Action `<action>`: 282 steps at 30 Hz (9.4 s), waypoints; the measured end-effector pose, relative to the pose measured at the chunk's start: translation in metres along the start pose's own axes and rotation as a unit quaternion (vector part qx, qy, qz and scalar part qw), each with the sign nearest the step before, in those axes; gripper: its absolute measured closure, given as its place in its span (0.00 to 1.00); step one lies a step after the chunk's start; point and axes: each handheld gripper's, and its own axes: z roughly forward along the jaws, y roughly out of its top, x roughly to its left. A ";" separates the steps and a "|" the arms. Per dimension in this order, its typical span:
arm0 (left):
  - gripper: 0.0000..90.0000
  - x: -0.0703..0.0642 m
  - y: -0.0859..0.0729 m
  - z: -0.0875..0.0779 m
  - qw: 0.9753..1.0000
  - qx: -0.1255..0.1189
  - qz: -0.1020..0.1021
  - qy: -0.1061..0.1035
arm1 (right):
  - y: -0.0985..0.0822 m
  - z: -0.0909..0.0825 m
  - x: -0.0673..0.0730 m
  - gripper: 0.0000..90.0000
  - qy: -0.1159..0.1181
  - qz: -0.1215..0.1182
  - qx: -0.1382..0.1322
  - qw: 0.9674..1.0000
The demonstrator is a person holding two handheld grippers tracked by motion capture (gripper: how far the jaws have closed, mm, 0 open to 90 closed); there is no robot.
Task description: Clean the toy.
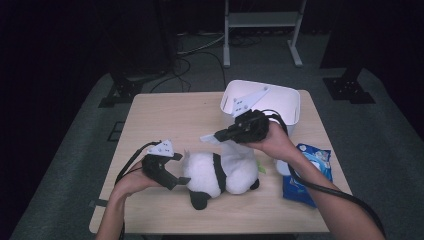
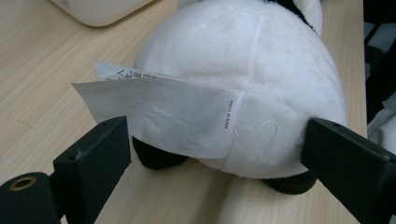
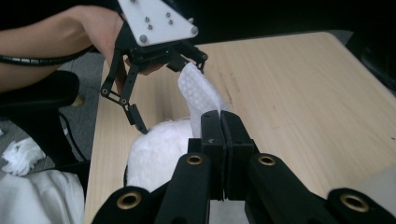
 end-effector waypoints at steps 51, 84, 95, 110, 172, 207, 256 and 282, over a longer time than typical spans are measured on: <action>0.07 -0.015 0.020 0.024 0.998 -0.017 0.018 -0.056 | -0.111 0.012 0.019 0.91 0.002 0.038 0.130 0.991; 0.10 -0.005 0.010 0.025 0.999 -0.014 0.006 -0.042 | -0.067 0.028 -0.008 0.91 -0.024 0.016 0.106 0.994; 0.10 -0.004 0.011 0.026 0.999 -0.016 0.005 -0.038 | -0.114 -0.009 -0.009 0.91 -0.043 0.058 0.110 0.991; 0.10 0.001 0.008 0.026 0.999 -0.017 0.002 -0.029 | -0.100 0.018 0.020 0.91 -0.005 0.017 0.102 0.995; 0.10 -0.001 0.008 0.027 0.999 -0.024 0.008 -0.046 | -0.031 0.071 -0.002 0.91 0.030 -0.011 0.076 0.997; 0.10 -0.002 0.007 0.025 0.999 -0.015 0.014 -0.043 | -0.072 0.042 0.034 0.90 0.045 -0.031 0.104 0.993; 0.09 -0.019 0.039 0.028 0.997 0.003 0.032 -0.065 | -0.131 -0.004 0.024 0.90 0.011 0.046 0.098 0.994; 0.08 -0.021 0.046 0.026 0.997 -0.022 0.015 -0.066 | -0.088 0.024 -0.009 0.90 0.021 0.047 0.088 0.995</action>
